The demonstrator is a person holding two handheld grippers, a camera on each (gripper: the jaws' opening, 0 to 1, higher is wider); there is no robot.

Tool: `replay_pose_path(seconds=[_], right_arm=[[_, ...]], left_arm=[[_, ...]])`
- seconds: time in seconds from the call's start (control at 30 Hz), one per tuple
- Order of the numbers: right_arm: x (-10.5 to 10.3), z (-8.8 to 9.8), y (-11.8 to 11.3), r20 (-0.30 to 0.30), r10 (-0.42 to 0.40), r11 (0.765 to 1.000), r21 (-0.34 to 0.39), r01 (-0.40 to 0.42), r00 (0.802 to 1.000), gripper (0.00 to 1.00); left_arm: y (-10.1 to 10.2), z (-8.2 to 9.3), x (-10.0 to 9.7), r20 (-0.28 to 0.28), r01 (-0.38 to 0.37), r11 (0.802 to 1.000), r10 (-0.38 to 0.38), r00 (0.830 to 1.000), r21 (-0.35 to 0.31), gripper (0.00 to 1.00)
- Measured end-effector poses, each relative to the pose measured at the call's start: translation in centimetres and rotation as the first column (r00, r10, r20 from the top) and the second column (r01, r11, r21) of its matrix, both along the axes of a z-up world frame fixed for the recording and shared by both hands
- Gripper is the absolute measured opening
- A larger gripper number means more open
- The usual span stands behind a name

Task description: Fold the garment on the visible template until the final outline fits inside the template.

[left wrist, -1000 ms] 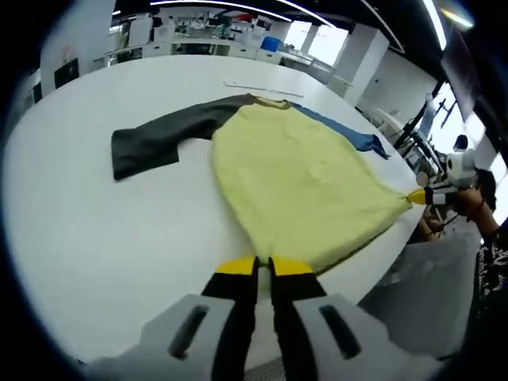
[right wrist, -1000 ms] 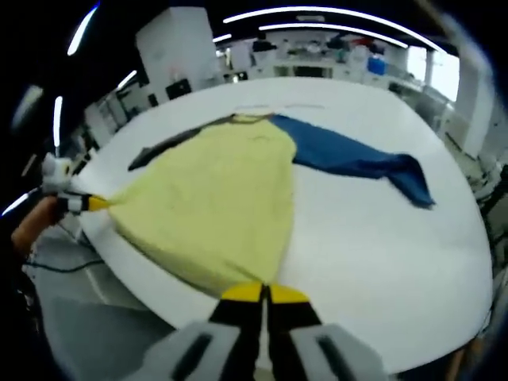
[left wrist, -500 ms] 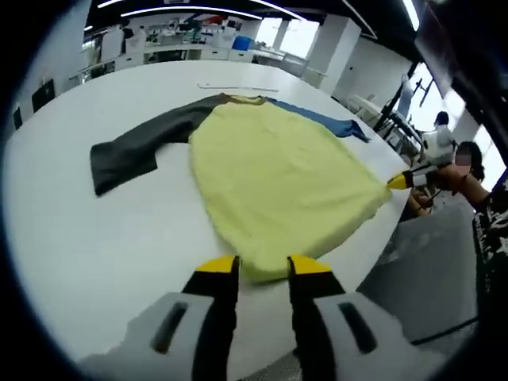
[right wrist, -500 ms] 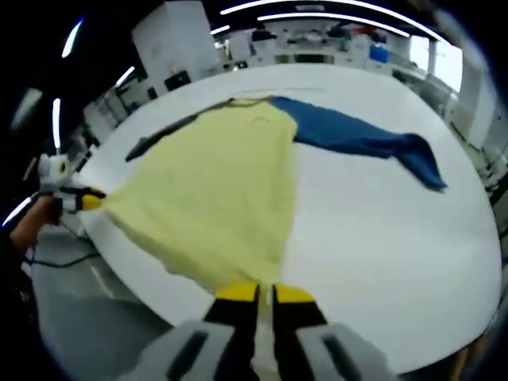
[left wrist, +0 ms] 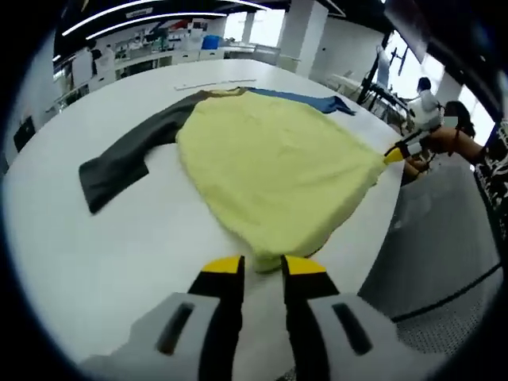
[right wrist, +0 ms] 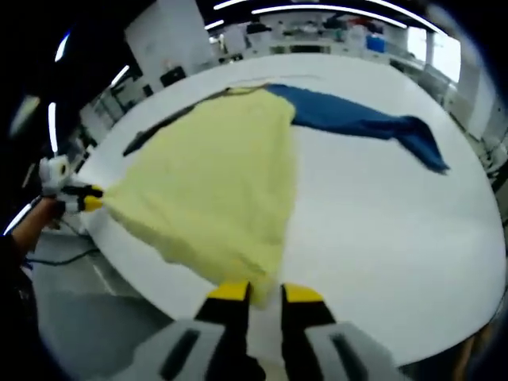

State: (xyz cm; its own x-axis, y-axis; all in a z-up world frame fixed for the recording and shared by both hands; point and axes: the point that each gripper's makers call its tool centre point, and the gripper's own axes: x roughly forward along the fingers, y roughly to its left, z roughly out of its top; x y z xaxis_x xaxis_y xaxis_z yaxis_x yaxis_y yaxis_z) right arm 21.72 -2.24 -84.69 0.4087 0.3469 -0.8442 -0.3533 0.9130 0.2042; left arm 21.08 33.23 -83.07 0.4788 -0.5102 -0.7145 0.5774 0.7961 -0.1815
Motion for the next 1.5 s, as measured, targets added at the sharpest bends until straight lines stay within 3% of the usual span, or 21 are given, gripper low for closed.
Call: replay_pose_path(seconds=[0.27, 0.4, 0.47, 0.77, 0.87, 0.97, 1.03, 1.3, 1.5], right_arm=[[-0.1, 0.0, 0.0, 0.001, -0.016, 1.000, 0.000, 0.016, 1.000, 0.07], [-0.2, -0.1, 0.3, -0.005, -0.022, 1.000, 0.010, 0.022, 1.000, 0.01], [-0.3, 0.0, 0.4, -0.006, -0.027, 1.000, 0.013, 0.027, 1.000, 0.00], [-0.1, 1.9, 0.1, 0.015, -0.004, 1.000, 0.024, 0.004, 1.000, 0.00], [0.0, 2.5, 0.3, 0.021, 0.006, 1.000, 0.030, -0.007, 1.000, 0.00], [0.0, 2.3, 0.2, 0.017, 0.014, 1.000, 0.024, -0.015, 1.000, 0.00], [-0.2, 1.5, 0.0, -0.010, 0.019, 1.000, 0.013, -0.019, 1.000, 0.00], [-0.7, 0.3, -0.2, -0.033, 0.008, 1.000, 0.010, -0.007, 0.999, 0.00], [-0.9, -0.1, -0.2, -0.041, 0.011, 1.000, 0.008, -0.010, 0.999, 0.00]], left_arm=[[-0.6, 0.0, 0.2, -0.002, 0.010, 0.999, -0.011, 1.000, -0.046, 0.05], [-0.7, -0.1, -0.2, -0.002, 0.026, 0.999, -0.026, 1.000, -0.020, 0.01], [-0.9, 0.3, -0.5, -0.019, 0.007, 0.999, -0.008, 1.000, -0.051, 0.00], [-0.6, 1.1, -1.5, -0.102, -0.110, 0.992, 0.103, 0.989, -0.061, 0.00], [-0.7, 1.1, -2.0, -0.189, -0.208, 0.976, 0.193, 0.963, -0.064, 0.00], [-0.3, 0.5, -2.5, -0.309, -0.316, 0.947, 0.285, 0.907, -0.052, 0.00], [0.0, 0.1, -2.4, -0.339, -0.345, 0.937, 0.309, 0.889, -0.051, 0.00], [0.3, -0.9, -2.6, -0.328, -0.310, 0.950, 0.300, 0.896, 0.022, 0.00], [0.3, -1.4, -3.0, -0.296, -0.251, 0.963, 0.269, 0.917, 0.099, 0.00]])
